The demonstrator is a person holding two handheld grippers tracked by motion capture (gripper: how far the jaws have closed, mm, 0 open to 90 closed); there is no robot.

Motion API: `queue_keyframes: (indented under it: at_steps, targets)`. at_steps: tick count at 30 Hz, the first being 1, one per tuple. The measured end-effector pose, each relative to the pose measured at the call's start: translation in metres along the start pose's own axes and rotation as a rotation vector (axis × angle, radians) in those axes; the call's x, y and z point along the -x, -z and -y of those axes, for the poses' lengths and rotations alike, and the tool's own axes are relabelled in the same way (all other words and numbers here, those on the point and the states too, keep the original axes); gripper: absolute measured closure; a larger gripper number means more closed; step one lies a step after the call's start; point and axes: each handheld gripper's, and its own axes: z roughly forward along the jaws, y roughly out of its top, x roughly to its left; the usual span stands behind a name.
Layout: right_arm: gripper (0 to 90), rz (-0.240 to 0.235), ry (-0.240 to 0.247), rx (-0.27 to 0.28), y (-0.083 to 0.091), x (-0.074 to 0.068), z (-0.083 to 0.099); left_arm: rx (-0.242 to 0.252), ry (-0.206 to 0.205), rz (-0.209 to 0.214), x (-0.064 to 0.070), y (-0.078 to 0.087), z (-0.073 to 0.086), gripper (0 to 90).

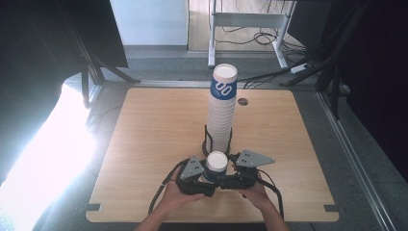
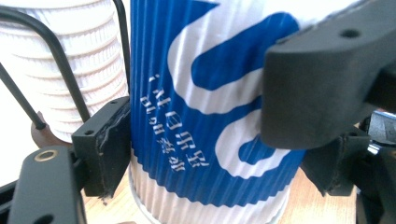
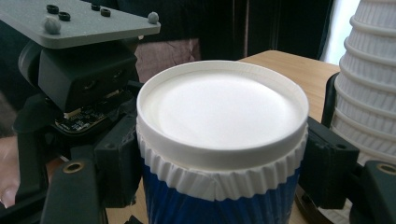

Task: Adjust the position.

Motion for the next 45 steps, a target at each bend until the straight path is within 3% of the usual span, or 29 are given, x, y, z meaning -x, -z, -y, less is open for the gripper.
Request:
queue_keyframes:
  at_steps: [12,19,24,32,45]
  targets:
    - [21.5,0.008,-0.018,-0.024,0.002,0.005,0.001,-0.054,-0.017,-0.022,-0.001,-0.003,0.003,20.0]
    - [20.1,0.008,-0.064,0.029,0.017,0.013,-0.003,-0.129,-0.094,-0.115,-0.005,-0.003,0.004,20.1]
    - [18.5,0.012,-0.072,0.027,0.023,0.017,-0.004,-0.203,-0.158,-0.178,-0.006,-0.006,0.005,20.1]
    - [15.8,-0.008,-0.067,-0.053,0.015,0.017,0.002,-0.254,-0.250,-0.220,0.000,-0.006,0.005,20.1]
    - [14.6,-0.030,-0.095,-0.111,0.003,0.019,0.010,-0.294,-0.339,-0.259,0.008,-0.010,0.007,20.0]
